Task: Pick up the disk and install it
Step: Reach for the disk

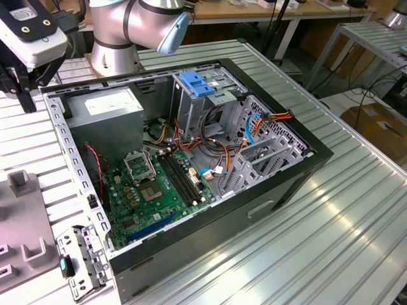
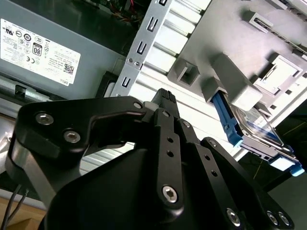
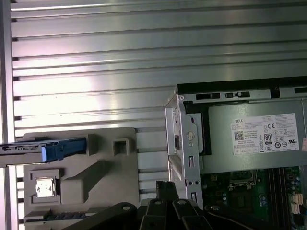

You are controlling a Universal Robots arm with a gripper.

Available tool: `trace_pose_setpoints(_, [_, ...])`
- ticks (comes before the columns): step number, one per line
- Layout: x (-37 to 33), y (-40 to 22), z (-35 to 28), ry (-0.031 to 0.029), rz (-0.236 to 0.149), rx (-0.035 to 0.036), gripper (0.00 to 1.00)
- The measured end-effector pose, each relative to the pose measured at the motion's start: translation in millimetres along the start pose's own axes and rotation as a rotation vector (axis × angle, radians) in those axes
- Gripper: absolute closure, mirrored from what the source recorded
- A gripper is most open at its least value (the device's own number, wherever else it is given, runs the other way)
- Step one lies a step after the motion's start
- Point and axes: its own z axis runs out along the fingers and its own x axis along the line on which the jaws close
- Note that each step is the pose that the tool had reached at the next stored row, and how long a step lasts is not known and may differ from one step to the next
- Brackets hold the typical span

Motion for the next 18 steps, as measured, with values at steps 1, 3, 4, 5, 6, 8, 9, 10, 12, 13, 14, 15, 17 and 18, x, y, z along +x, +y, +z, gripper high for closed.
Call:
trace_pose_setpoints(1, [1.7,-0.1,0.0,-0.0001,0.0,0.0,0.89])
trace_pose_setpoints(3, [6.3,-0.5,-0.1,0.0,0.0,0.0,0.89])
trace_pose_setpoints(4, [7.9,-0.6,-0.1,-0.0001,0.0,-0.0001,0.89])
trace_pose_setpoints(5, [10.9,-0.8,-0.2,0.0,0.0,0.0,0.89])
trace_pose_setpoints(6, [12.6,-0.9,-0.2,0.0,0.0,0.0,0.89])
trace_pose_setpoints(8, [15.7,-1.2,-0.2,0.0,0.0,0.0,0.89])
trace_pose_setpoints(9, [17.3,-1.3,-0.2,0.0,0.0,0.0,0.89])
trace_pose_setpoints(10, [19.1,-1.5,-0.3,0.0,0.0,0.0,0.89])
trace_pose_setpoints(12, [23.4,-1.8,-0.3,-0.0001,0.0,0.0,0.89])
trace_pose_setpoints(13, [25.5,-1.9,-0.4,0.0,0.0,0.0,0.89])
trace_pose_setpoints(14, [27.7,-2.1,-0.4,-0.0001,0.0,0.0,0.89])
trace_pose_setpoints(15, [30.0,-2.3,-0.4,-0.0001,0.0,-0.0001,0.89])
trace_pose_setpoints(17, [34.7,-2.2,-0.5,0.0,0.0,0.0,0.89])
trace_pose_setpoints(18, [37.0,-1.9,-0.5,0.0,0.0,0.0,0.89])
